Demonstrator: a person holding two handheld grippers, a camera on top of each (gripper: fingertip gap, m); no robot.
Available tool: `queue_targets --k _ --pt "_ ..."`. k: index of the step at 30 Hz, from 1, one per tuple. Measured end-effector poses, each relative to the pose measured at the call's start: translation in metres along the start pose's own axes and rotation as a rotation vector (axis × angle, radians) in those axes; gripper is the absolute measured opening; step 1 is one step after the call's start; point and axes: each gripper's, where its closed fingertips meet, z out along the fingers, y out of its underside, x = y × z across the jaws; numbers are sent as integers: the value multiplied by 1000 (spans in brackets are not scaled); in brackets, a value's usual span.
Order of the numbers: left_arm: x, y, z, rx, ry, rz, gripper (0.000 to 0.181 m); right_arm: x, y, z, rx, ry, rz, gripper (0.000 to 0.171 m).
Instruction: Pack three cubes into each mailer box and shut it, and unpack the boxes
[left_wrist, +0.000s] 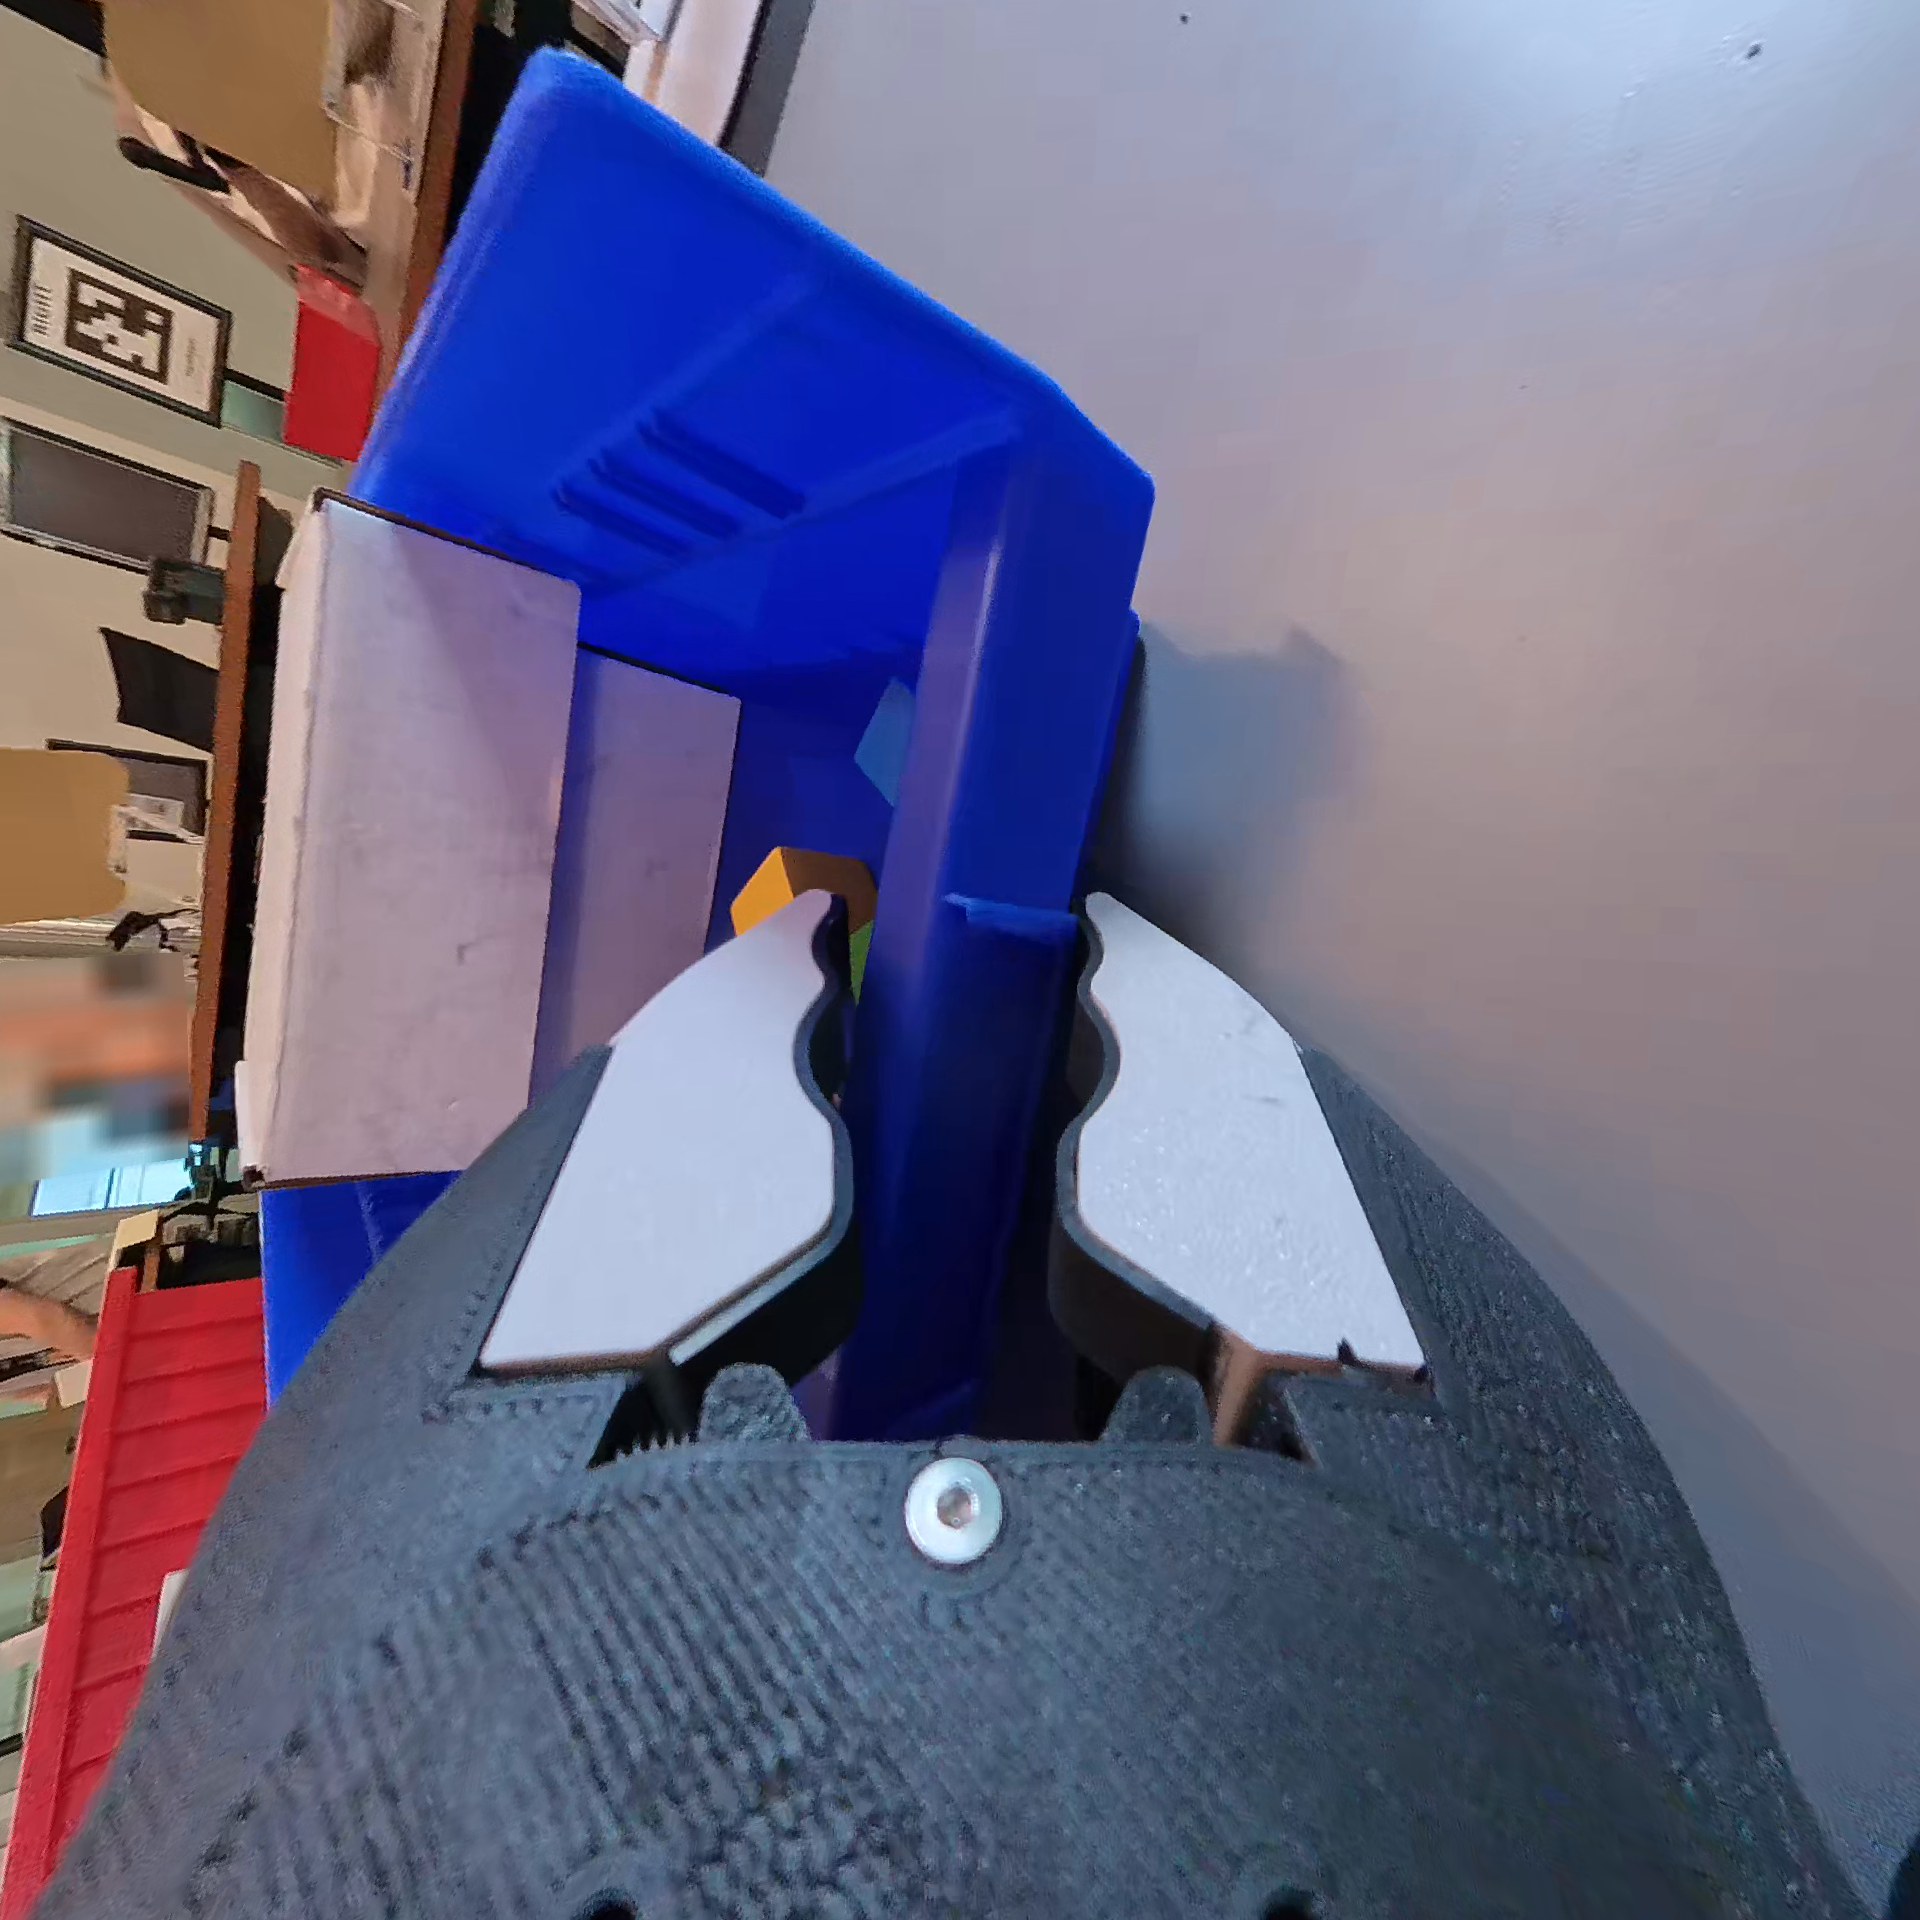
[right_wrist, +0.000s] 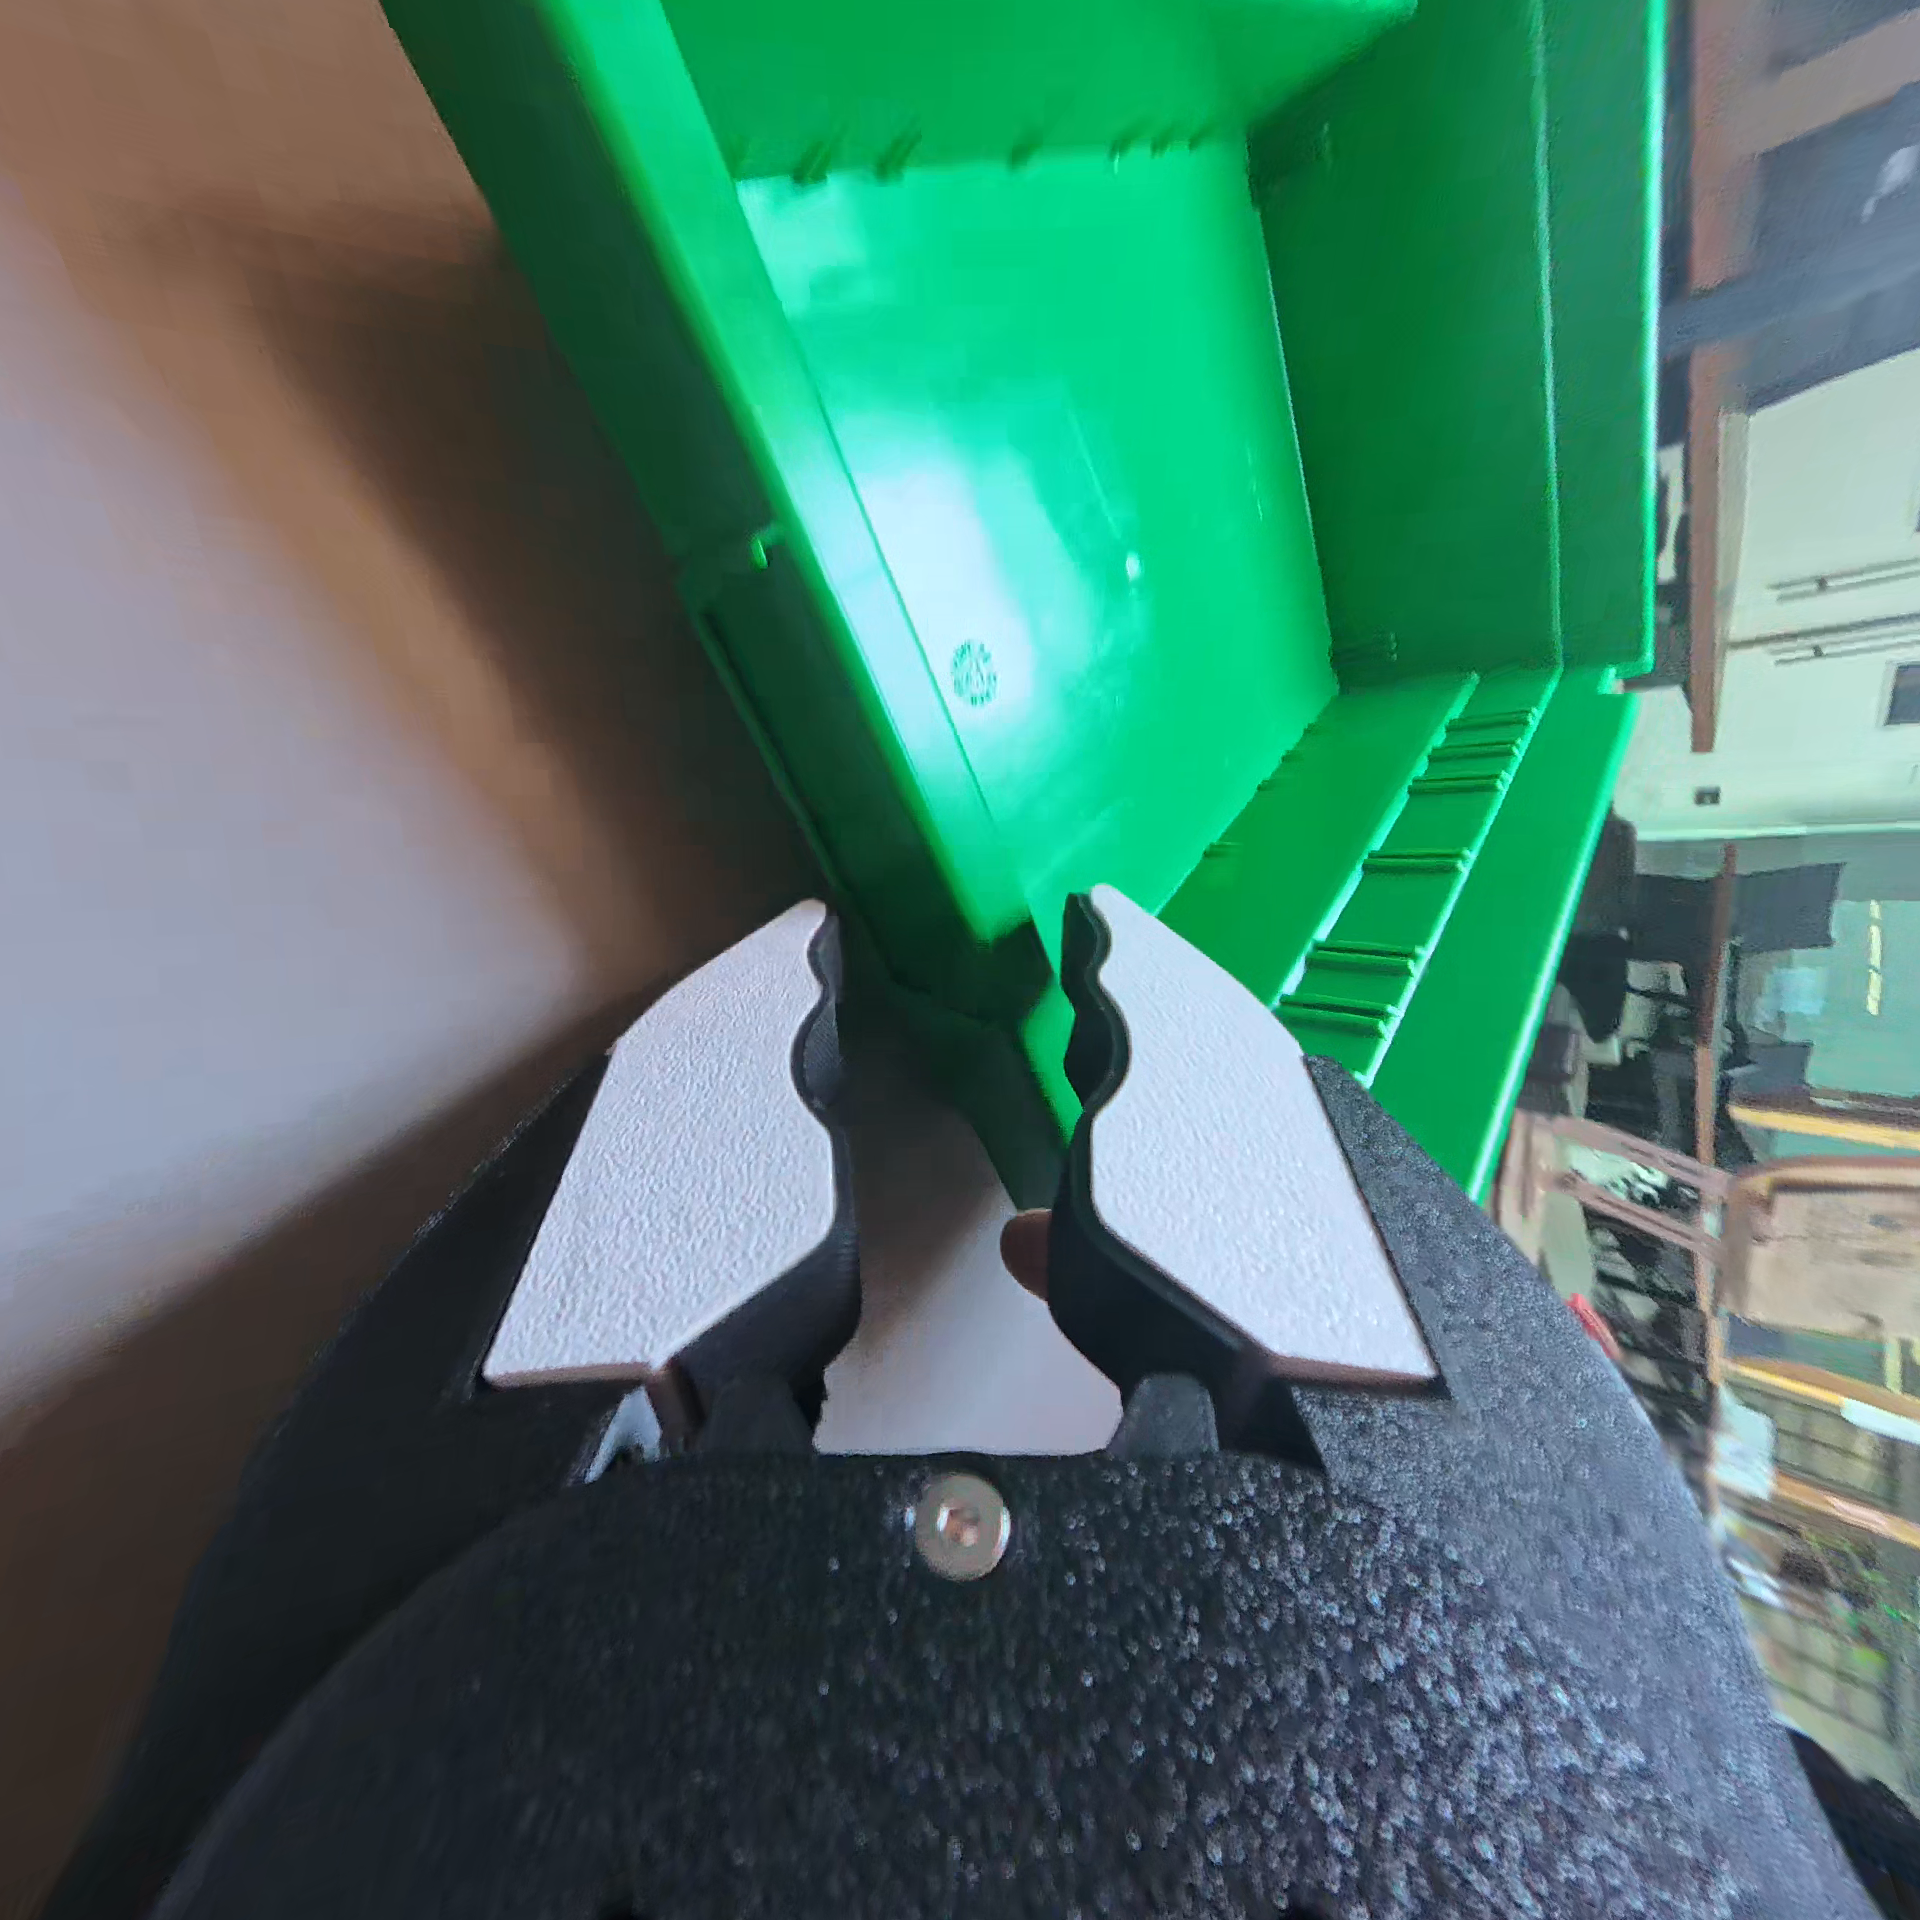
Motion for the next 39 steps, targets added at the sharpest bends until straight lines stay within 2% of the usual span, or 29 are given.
queue_targets --k 3,6,9,12,15,21,29,34,39 --pt "-5 0 1 22 -31 -18 42 -4 -31 -16 200 -72 133 43" --pt "-7 0 -2 52 -35 -73 48 -1 -65 -34 444 -198 409 47" --pt "-12 -14 -17 173 0 -233 52 5 -84 -47 628 -327 687 48" --pt "-30 -30 -37 327 -11 -400 47 8 -90 -50 710 -343 783 49" --pt "-49 -31 -51 417 -3 -582 48 9 -95 -52 760 -312 804 49" --pt "-69 -14 -57 468 -37 -743 48 12 -101 -60 816 -221 765 48" --pt "-80 -13 -65 487 -104 -744 50 16 -93 -54 797 -222 804 44" --pt "-126 -15 -84 505 -181 -757 50 12 -92 -48 775 -239 819 40" --pt "-159 -22 -67 330 81 -662 58 -3 -98 -48 767 -271 753 32"
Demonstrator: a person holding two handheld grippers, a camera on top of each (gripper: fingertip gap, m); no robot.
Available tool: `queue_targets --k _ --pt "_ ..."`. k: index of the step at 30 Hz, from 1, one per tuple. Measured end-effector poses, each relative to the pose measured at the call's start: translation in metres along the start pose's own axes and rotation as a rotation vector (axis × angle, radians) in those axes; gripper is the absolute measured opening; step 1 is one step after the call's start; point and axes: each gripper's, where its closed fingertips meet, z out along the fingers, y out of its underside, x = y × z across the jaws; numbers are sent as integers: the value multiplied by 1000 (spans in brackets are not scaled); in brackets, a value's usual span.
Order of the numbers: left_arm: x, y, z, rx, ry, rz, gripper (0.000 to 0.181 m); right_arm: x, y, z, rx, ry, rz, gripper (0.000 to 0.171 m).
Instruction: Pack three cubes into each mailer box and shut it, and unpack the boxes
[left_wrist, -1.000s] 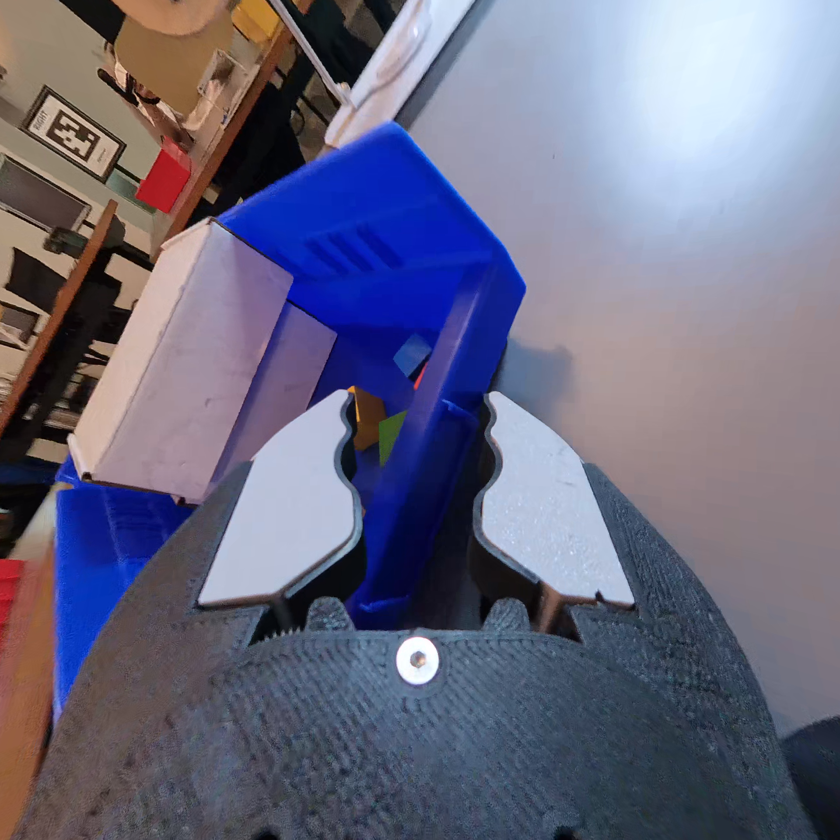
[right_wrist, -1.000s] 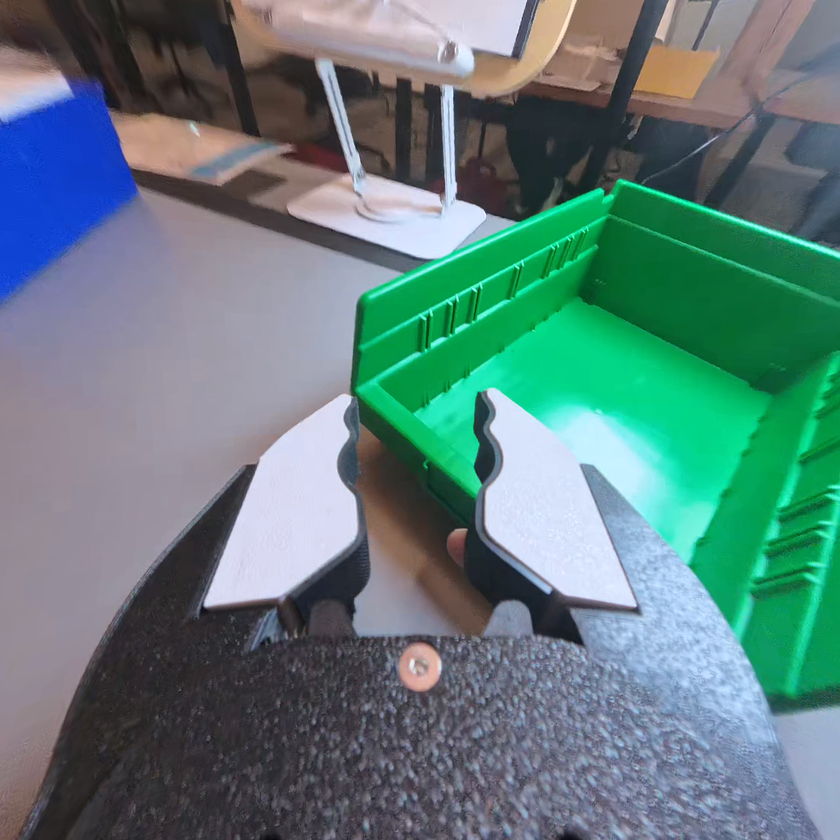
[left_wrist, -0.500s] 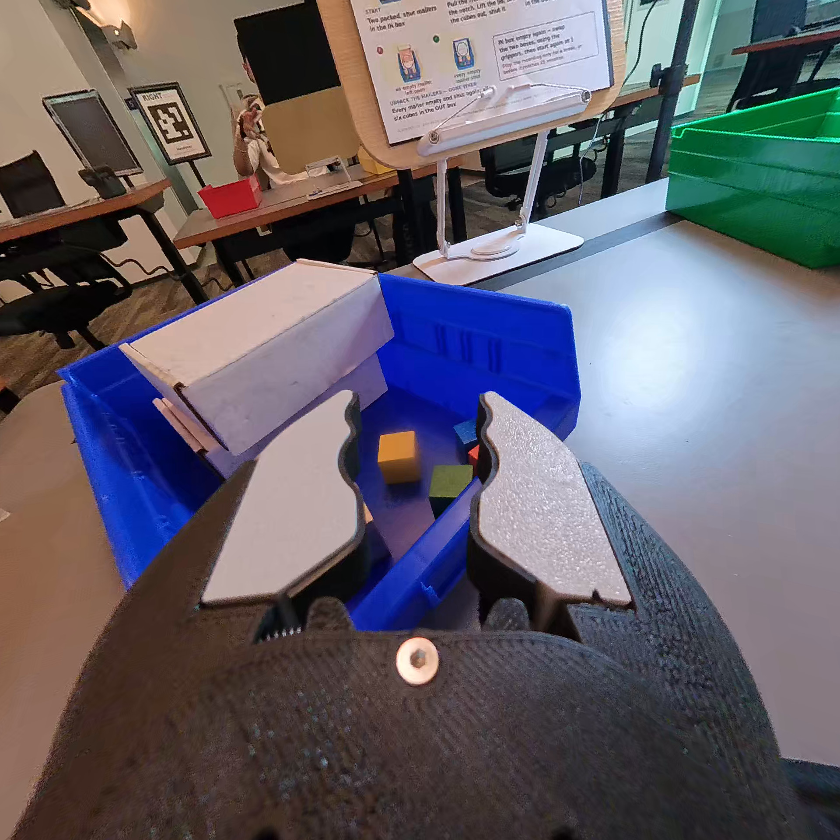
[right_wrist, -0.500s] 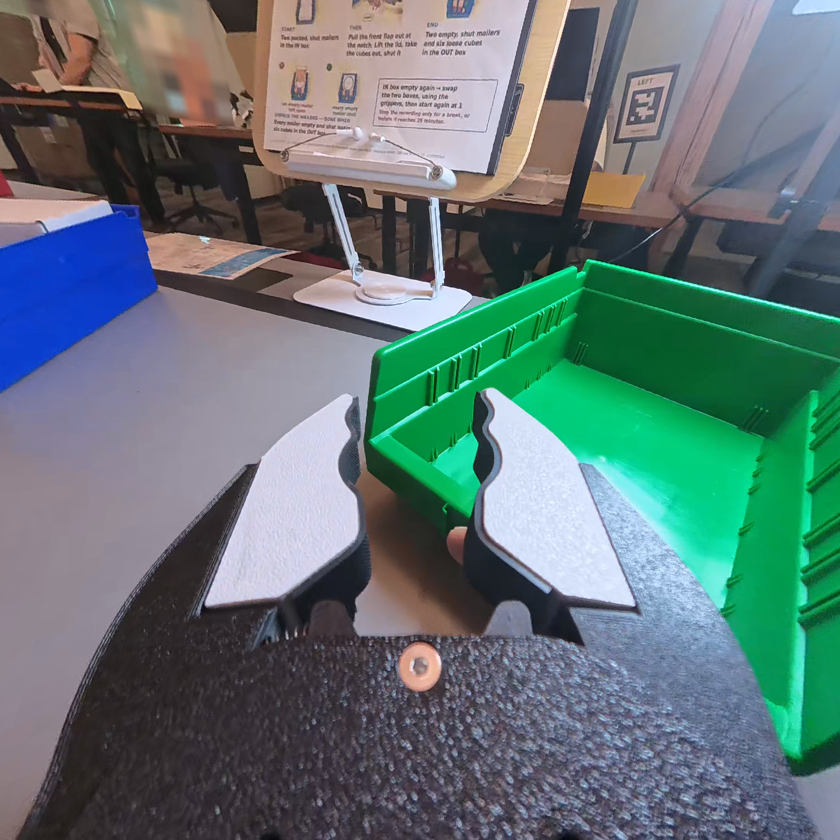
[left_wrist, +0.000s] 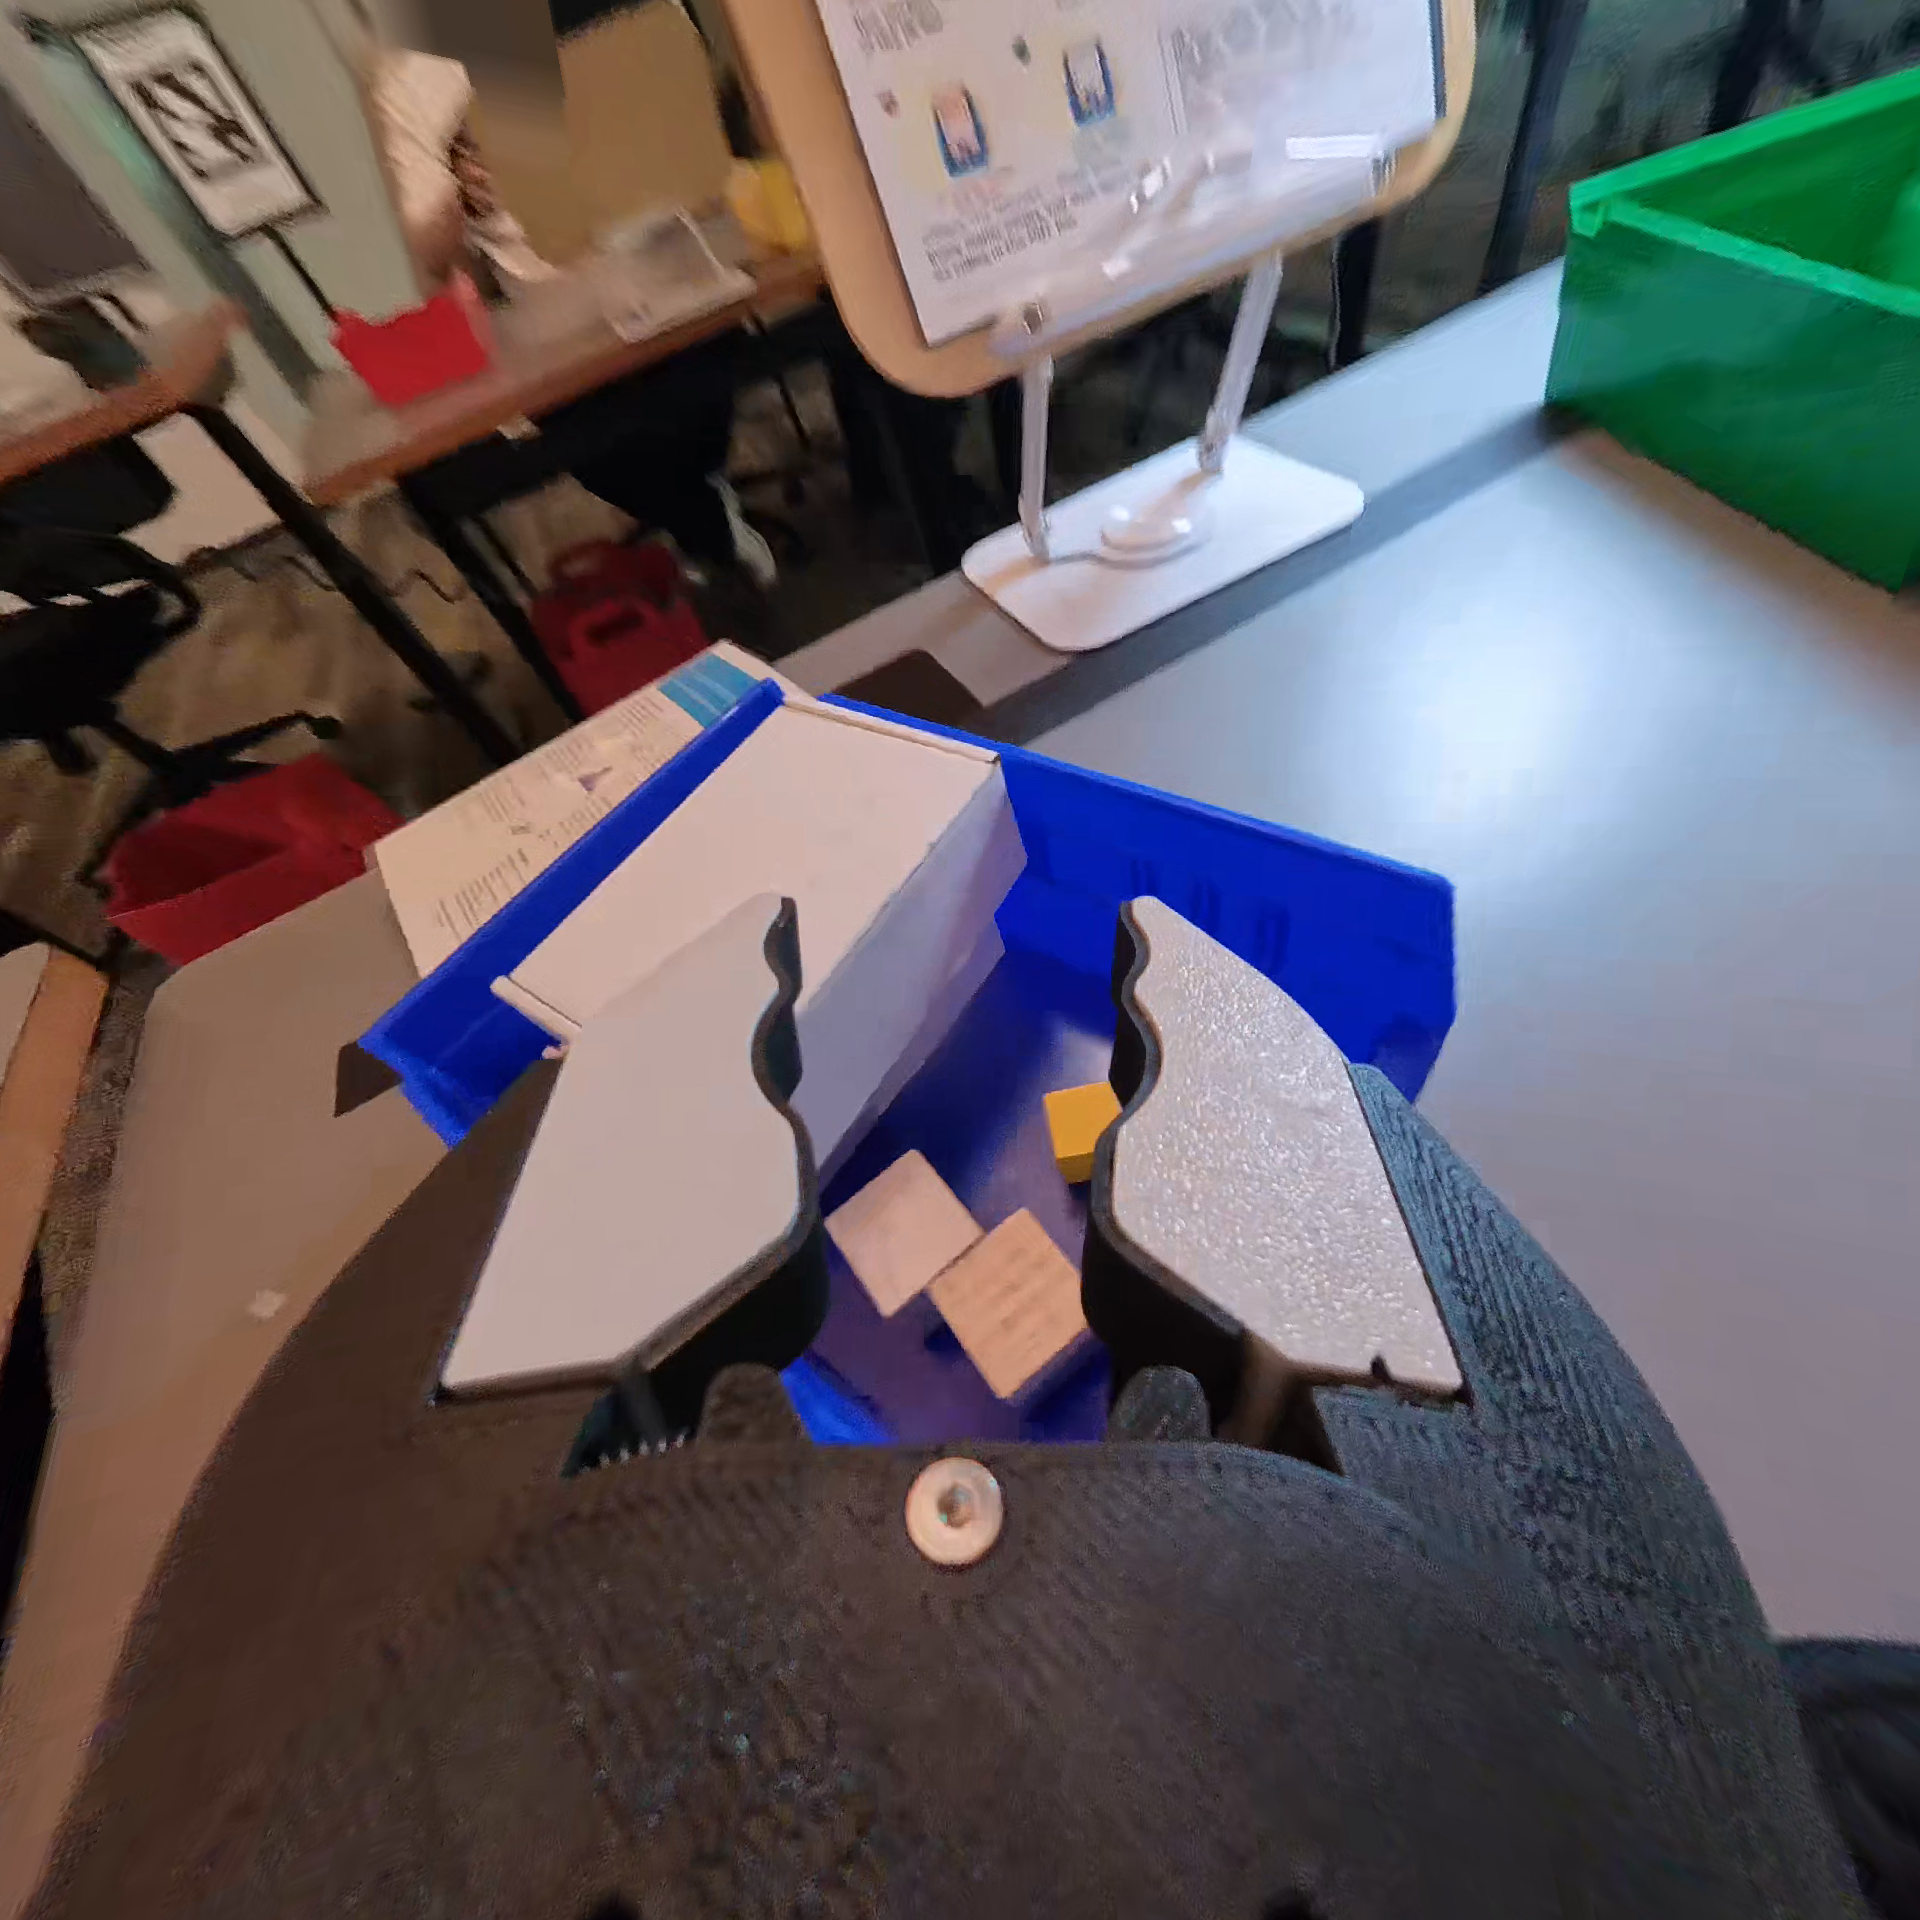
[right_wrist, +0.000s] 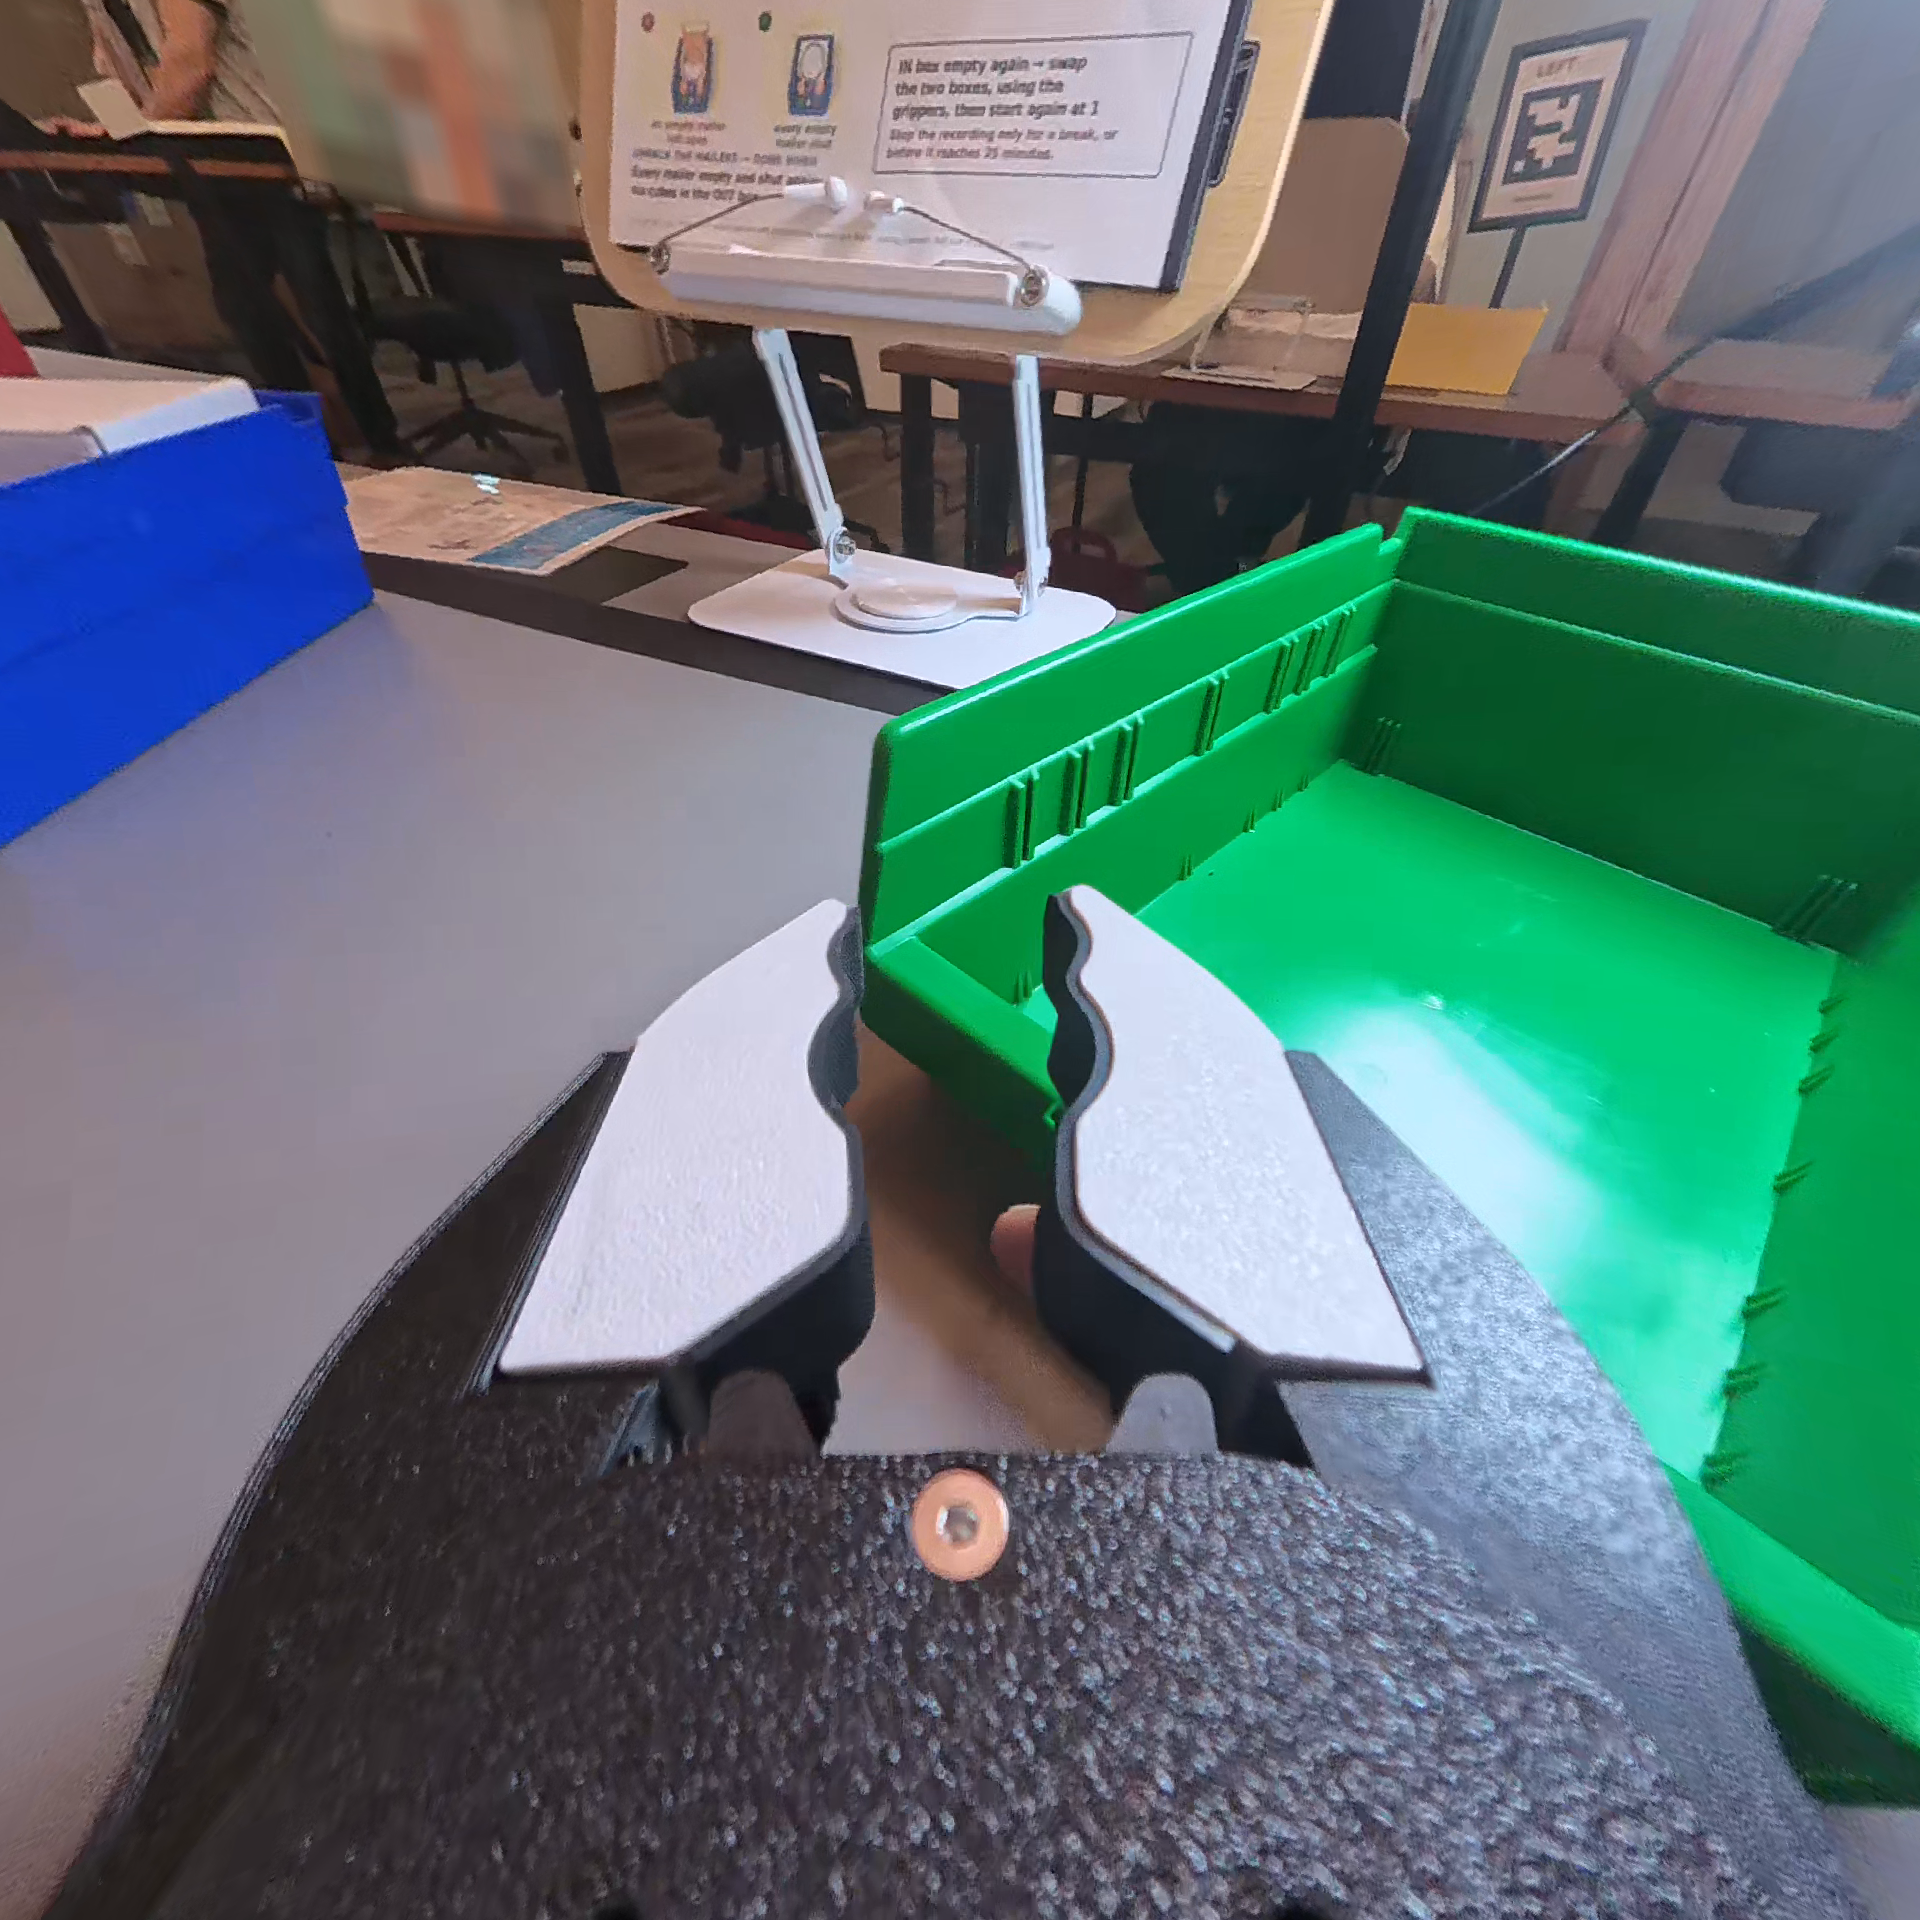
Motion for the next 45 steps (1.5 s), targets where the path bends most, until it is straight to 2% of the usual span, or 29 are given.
queue_targets --k 2,6,9,11,15,19,22,29,34,40,45 --pt "-16 3 23 -155 55 113 69 -6 2 2 -10 -21 -30 30" --pt "-56 41 68 -527 105 272 95 -14 4 2 -25 -36 -95 28" --pt "-74 63 88 -719 182 293 112 -16 8 3 -38 -42 -145 26" --pt "-82 66 98 -792 211 325 119 -17 13 5 -58 -50 -142 25" --pt "-70 76 109 -950 358 261 134 -20 16 7 -73 -73 -129 24" --pt "-69 96 116 -1084 406 295 140 -21 16 7 -73 -83 -123 23" --pt "-71 113 117 -1165 405 401 145 -21 16 6 -75 -87 -117 22" --pt "-70 107 121 -1047 364 477 144 -27 16 6 -79 -129 -103 20" --pt "-60 70 111 -834 328 473 143 -32 10 2 -55 -147 -120 20" --pt "-17 -2 79 -423 369 361 142 -40 4 0 -35 -168 -141 20" --pt "65 -33 50 -160 498 305 142 -50 -3 -4 5 -182 -203 20"
